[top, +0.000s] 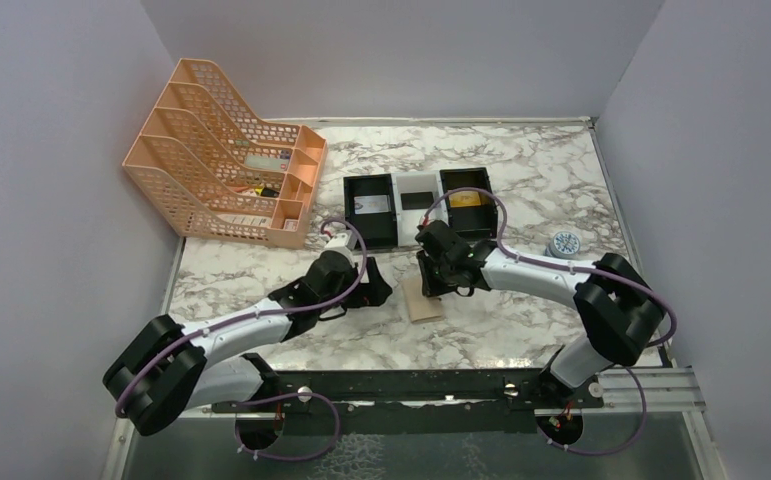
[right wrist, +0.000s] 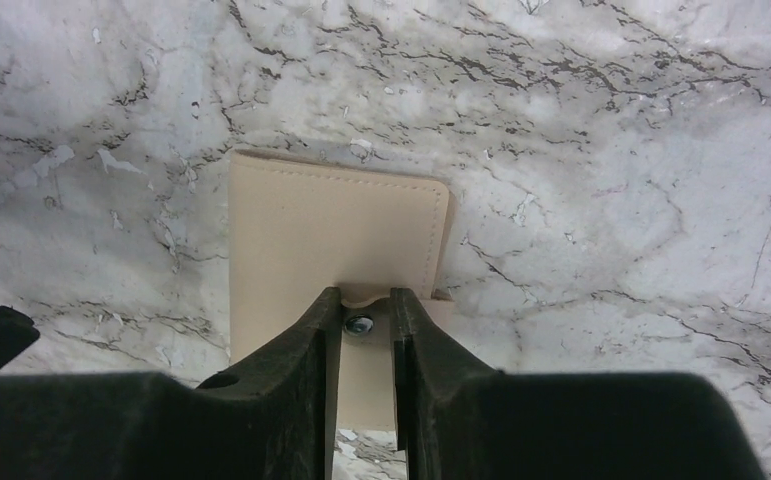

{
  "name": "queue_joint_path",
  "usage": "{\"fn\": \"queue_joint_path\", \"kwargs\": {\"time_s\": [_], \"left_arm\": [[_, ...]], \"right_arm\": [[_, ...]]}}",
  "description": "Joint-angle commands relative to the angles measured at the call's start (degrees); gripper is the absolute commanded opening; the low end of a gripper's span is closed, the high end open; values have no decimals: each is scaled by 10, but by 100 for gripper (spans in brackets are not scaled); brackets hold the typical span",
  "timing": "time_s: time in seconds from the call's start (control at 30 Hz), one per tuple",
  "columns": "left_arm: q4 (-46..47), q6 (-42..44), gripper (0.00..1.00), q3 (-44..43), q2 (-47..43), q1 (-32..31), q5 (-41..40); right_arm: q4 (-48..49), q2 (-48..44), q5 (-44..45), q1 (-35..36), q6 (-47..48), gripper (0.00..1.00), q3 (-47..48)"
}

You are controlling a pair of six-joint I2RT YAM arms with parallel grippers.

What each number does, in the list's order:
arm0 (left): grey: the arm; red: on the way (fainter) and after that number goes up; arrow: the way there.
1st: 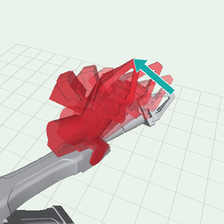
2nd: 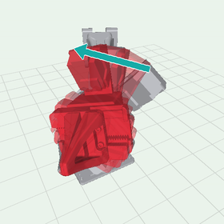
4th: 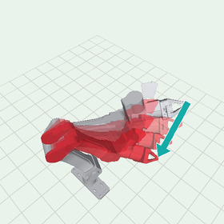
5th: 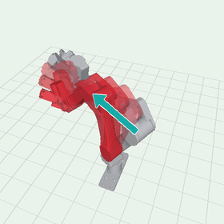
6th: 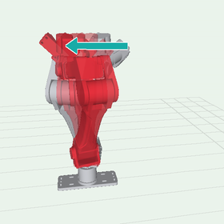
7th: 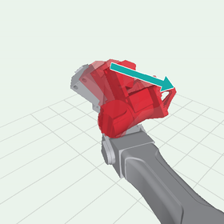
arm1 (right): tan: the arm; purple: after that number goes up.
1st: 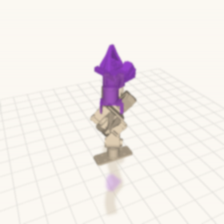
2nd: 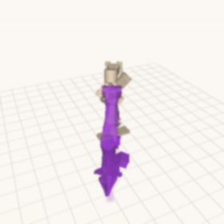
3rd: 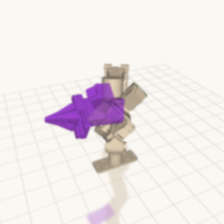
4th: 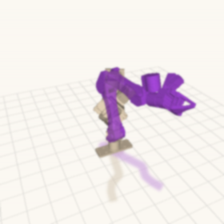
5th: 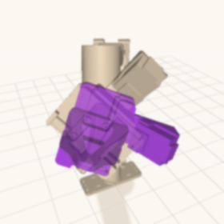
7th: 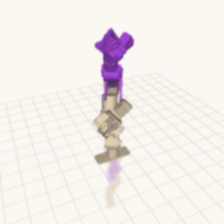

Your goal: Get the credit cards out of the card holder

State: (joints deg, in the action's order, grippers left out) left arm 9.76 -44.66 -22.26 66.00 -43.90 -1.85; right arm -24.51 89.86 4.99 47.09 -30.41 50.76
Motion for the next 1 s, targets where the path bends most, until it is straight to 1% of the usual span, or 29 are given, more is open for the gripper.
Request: {"fn": "queue_joint_path", "kwargs": {"time_s": [0.0,0.1,0.2,0.4,0.57,0.67,0.77,0.9,0.97], "left_arm": [[18,13,88,-34,24,-1,29],[24,23,87,-46,50,-1,51],[28,30,86,-60,79,-2,70],[29,26,82,-91,139,-10,89],[27,3,79,-104,177,-23,78],[27,-26,76,-101,203,-29,70],[22,-39,69,-104,232,-32,64],[-6,-35,64,-111,242,-35,44],[-18,-25,59,-113,241,-36,35]], "right_arm": [[-24,30,50,10,-18,20,11],[-8,13,39,10,-23,18,-2],[15,-7,15,10,-27,11,-15],[51,-25,-25,10,-48,10,-31],[71,-39,-39,9,-69,10,-47],[75,-45,-43,9,-76,10,-52],[87,-53,-46,9,-79,9,-59],[93,-59,-56,9,-80,9,-59],[95,-64,-59,9,-81,9,-60]]}}
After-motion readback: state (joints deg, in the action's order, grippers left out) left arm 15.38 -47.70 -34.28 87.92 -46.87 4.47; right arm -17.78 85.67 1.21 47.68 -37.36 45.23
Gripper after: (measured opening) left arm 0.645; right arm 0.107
